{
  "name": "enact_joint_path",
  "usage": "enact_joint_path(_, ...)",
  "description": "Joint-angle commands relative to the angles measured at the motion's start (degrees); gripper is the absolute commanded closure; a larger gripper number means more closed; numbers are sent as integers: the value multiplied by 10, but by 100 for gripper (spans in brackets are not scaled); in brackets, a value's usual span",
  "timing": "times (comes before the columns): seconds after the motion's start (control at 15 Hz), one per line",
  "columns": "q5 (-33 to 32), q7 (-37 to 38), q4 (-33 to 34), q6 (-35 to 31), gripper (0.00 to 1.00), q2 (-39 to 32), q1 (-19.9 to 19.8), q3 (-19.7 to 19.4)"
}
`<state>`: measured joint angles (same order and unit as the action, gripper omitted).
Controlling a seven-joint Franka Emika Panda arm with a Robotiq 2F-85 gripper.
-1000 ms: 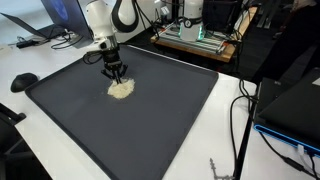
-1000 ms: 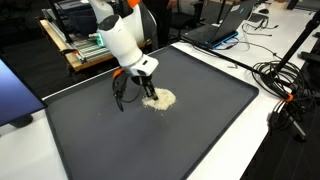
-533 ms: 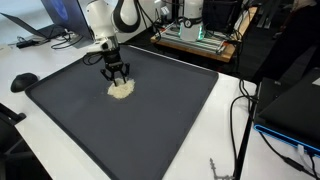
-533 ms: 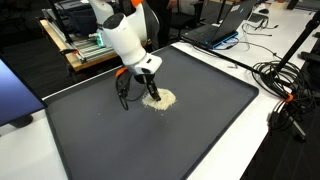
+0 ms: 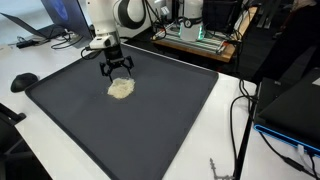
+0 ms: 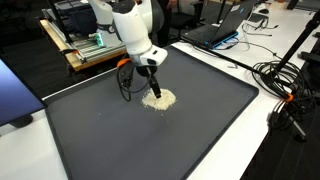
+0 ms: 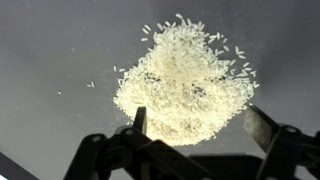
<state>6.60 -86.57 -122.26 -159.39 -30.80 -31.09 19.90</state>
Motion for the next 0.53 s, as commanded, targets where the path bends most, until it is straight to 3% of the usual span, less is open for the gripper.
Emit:
enact_joint_path(0.0, -27, 68, -23, 35, 0, 59, 102, -84)
enact_joint_path(0.2, -111, 183, -9, 82, 0, 74, 211, -176)
enact_joint_path(0.33, -178, 258, 11, 131, 0, 72, 261, -214)
enact_joint_path(0.47, -216, 303, 32, 176, 0, 65, 285, -220)
